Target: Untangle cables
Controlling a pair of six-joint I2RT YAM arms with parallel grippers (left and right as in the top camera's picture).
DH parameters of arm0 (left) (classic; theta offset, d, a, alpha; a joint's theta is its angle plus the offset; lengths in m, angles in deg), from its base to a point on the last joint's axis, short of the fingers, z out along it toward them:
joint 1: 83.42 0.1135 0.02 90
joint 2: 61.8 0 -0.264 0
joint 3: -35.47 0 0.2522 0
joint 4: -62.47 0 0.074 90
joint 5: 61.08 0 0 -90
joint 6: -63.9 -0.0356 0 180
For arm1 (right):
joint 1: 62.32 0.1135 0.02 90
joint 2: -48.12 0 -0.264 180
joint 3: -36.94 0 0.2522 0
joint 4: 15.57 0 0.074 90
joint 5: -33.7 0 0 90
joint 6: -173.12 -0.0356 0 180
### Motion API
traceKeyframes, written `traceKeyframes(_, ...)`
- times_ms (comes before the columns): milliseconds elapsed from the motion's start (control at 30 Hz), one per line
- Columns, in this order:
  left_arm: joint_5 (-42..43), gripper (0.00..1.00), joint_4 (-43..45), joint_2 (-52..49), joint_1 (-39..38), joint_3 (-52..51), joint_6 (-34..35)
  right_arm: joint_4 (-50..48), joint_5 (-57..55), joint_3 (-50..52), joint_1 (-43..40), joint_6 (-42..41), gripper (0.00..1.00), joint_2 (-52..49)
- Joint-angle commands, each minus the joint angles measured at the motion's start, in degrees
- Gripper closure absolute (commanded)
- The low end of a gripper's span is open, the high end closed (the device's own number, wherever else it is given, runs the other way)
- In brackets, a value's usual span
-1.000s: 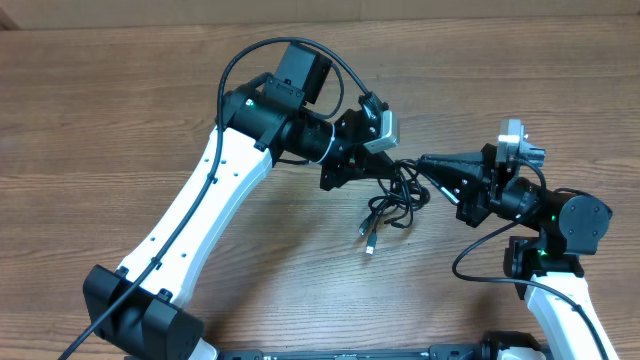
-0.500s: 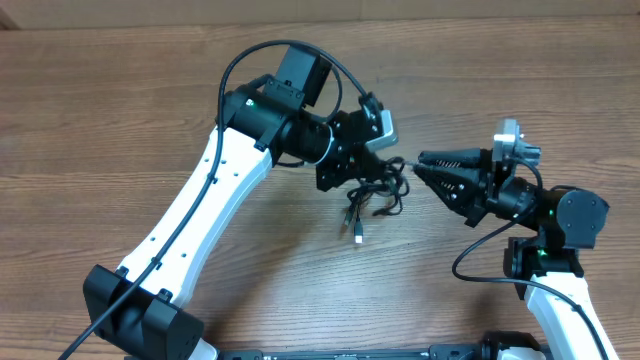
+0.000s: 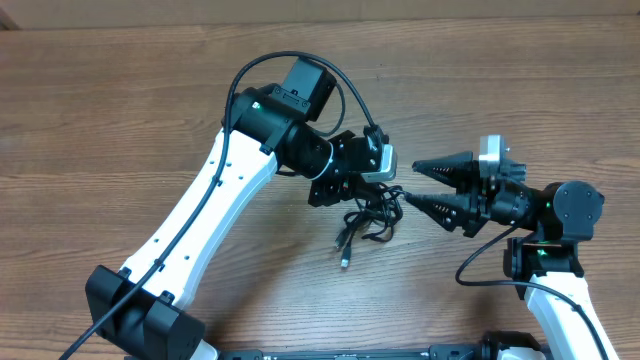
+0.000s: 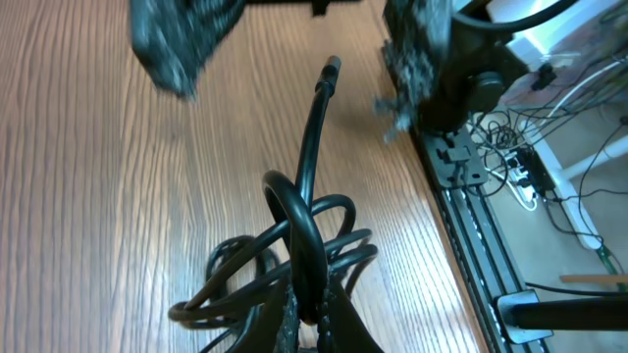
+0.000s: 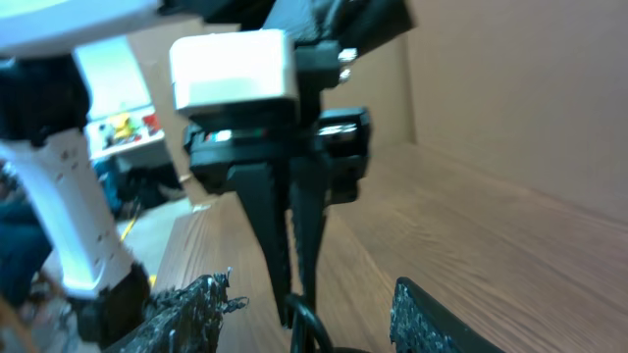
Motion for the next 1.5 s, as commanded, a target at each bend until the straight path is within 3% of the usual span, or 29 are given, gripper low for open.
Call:
traceKeyframes(0, 5.77, 0.96, 0.33, 0.13, -0.22, 1.55, -5.81, 0.09, 5.20, -1.07, -0.13, 4.31, 0.47, 0.46)
traceKeyframes(233, 8.28, 0.96, 0.48, 0.13, -0.52, 1.55, -6.95, 0.07, 7.32, -1.07, -0.11, 4.52, 0.48, 0.46)
traceKeyframes(500, 11.72, 0.96, 1.22, 0.13, -0.59, 1.55, -9.03, 0.07, 9.05, -1.07, -0.11, 5.77, 0.65, 0.46)
traceKeyframes(1067, 11.91, 0.96, 4.17, 0.13, -1.49, 1.55, -8.98, 0.09, 9.05, -1.07, -0.11, 5.75, 0.66, 0.46)
traceKeyframes(1167, 11.91, 0.96, 4.61, 0.13, -1.42, 1.55, -8.96, 0.09, 9.03, -1.07, -0.11, 5.77, 0.77, 0.46)
traceKeyframes(1267, 11.93, 0.96, 5.25, 0.13, -1.38, 1.55, -8.96, 0.07, 9.03, -1.07, -0.13, 5.77, 0.96, 0.46)
traceKeyframes(1467, 11.85, 0.96, 5.68, 0.13, -0.57, 1.55, -8.07, 0.09, 9.03, -1.07, -0.13, 5.75, 0.96, 0.46)
